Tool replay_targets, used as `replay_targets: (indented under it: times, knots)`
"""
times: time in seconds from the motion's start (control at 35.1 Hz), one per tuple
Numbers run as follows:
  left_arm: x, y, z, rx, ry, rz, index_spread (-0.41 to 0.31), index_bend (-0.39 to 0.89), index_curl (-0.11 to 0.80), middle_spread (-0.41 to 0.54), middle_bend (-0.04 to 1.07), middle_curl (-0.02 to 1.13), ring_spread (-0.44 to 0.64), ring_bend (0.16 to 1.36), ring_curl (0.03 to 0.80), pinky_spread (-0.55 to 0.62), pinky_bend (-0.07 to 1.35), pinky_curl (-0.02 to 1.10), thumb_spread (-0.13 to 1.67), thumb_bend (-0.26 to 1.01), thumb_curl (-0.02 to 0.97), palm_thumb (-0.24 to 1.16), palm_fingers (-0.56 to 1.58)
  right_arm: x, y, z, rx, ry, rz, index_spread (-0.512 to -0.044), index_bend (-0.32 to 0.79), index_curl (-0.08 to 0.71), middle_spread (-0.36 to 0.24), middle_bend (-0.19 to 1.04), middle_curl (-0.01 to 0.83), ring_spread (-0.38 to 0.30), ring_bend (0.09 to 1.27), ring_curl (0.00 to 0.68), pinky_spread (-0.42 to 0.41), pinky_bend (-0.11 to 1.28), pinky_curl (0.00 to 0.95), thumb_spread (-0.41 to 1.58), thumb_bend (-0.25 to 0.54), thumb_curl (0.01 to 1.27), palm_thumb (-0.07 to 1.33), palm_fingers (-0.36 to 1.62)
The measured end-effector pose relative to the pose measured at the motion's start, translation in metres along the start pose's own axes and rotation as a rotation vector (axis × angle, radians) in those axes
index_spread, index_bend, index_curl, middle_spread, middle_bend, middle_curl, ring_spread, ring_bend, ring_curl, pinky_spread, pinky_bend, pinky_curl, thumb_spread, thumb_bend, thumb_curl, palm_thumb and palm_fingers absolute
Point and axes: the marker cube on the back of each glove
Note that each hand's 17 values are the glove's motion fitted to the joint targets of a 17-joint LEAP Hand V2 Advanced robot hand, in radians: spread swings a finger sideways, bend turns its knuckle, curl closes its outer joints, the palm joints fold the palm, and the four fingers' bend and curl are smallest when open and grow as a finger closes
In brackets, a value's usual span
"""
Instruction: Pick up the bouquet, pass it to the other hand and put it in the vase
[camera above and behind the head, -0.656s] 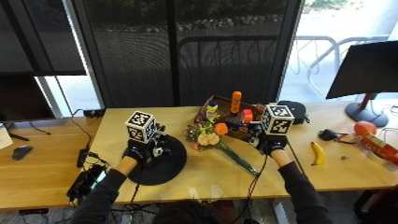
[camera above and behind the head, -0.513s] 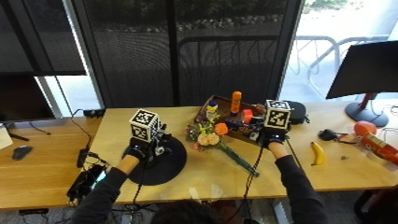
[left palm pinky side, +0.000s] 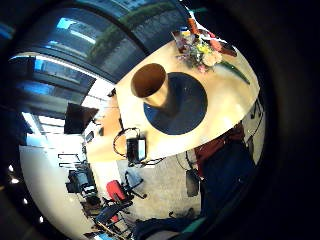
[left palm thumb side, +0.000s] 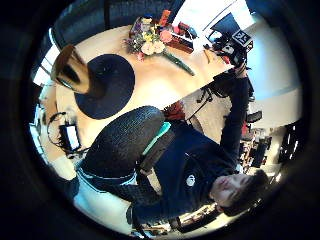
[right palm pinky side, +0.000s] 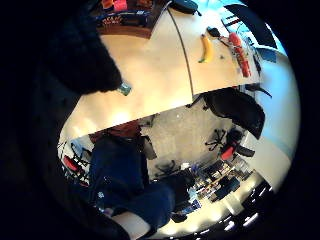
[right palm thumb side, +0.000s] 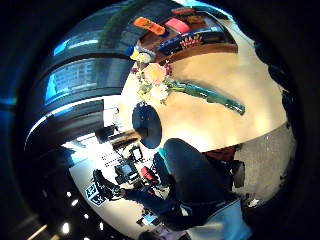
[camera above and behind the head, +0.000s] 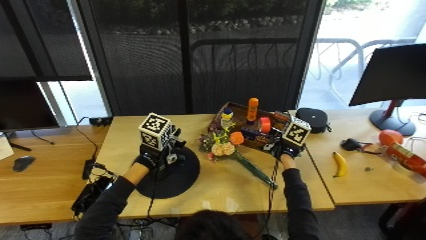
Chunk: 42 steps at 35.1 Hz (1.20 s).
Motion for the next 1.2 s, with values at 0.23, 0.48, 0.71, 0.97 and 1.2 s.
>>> replay_targets:
  times: [0.23, 0.48, 0.71, 0.97, 1.2]
  knots:
    - [0.01, -0.008, 0.015, -0.044, -0.042, 0.041, -0.014, 0.12, 0.124, 0.217, 0.26, 0.27, 0.33, 0.62, 0.234, 0.37, 0.51, 0.27, 0.96, -0.02, 0.226, 0.11, 0.07, 0.005, -0.072, 0.047, 0.045, 0.014, -0.038, -0.2, 0.08, 0.111, -0.033, 0.3, 0.316, -0.052, 0.59, 0.309, 0.118, 0.63, 0.325, 1.02, 0.057, 0.26, 0.45, 0.58]
    - [0.017, -0.012, 0.031, -0.082, -0.032, 0.062, -0.014, 0.12, 0.15, 0.219, 0.27, 0.3, 0.33, 0.63, 0.246, 0.37, 0.52, 0.29, 0.97, -0.03, 0.25, 0.1, 0.05, 0.009, -0.104, 0.117, 0.163, 0.153, 0.019, -0.199, 0.09, 0.127, -0.067, 0.33, 0.354, -0.082, 0.57, 0.32, 0.119, 0.6, 0.327, 1.01, 0.074, 0.32, 0.63, 0.6]
    - [0.011, -0.015, 0.043, -0.103, -0.009, 0.042, -0.014, 0.12, 0.167, 0.219, 0.27, 0.31, 0.33, 0.64, 0.254, 0.37, 0.52, 0.3, 0.97, -0.03, 0.265, 0.09, 0.04, 0.008, -0.119, 0.163, 0.137, 0.238, 0.071, -0.245, 0.19, 0.187, -0.144, 0.31, 0.374, -0.169, 0.53, 0.328, 0.089, 0.54, 0.318, 1.0, 0.091, 0.38, 0.77, 0.66]
    - [0.018, -0.01, 0.055, -0.123, 0.051, 0.058, -0.014, 0.12, 0.184, 0.218, 0.26, 0.33, 0.33, 0.64, 0.26, 0.37, 0.52, 0.31, 0.98, -0.03, 0.277, 0.09, 0.04, -0.006, -0.123, 0.168, 0.261, 0.16, 0.079, -0.254, 0.29, 0.288, -0.177, 0.33, 0.421, -0.23, 0.58, 0.368, -0.156, 0.4, 0.296, 0.99, 0.189, 0.43, 1.03, 1.1]
    - [0.01, -0.012, 0.065, -0.149, 0.063, 0.036, -0.01, 0.12, 0.195, 0.217, 0.26, 0.34, 0.33, 0.64, 0.263, 0.37, 0.52, 0.31, 0.99, -0.03, 0.282, 0.07, 0.05, 0.003, -0.126, 0.169, 0.309, 0.078, 0.123, -0.244, 0.28, 0.362, -0.188, 0.34, 0.465, -0.221, 0.63, 0.438, -0.242, 0.51, 0.375, 0.96, 0.178, 0.46, 1.1, 1.29]
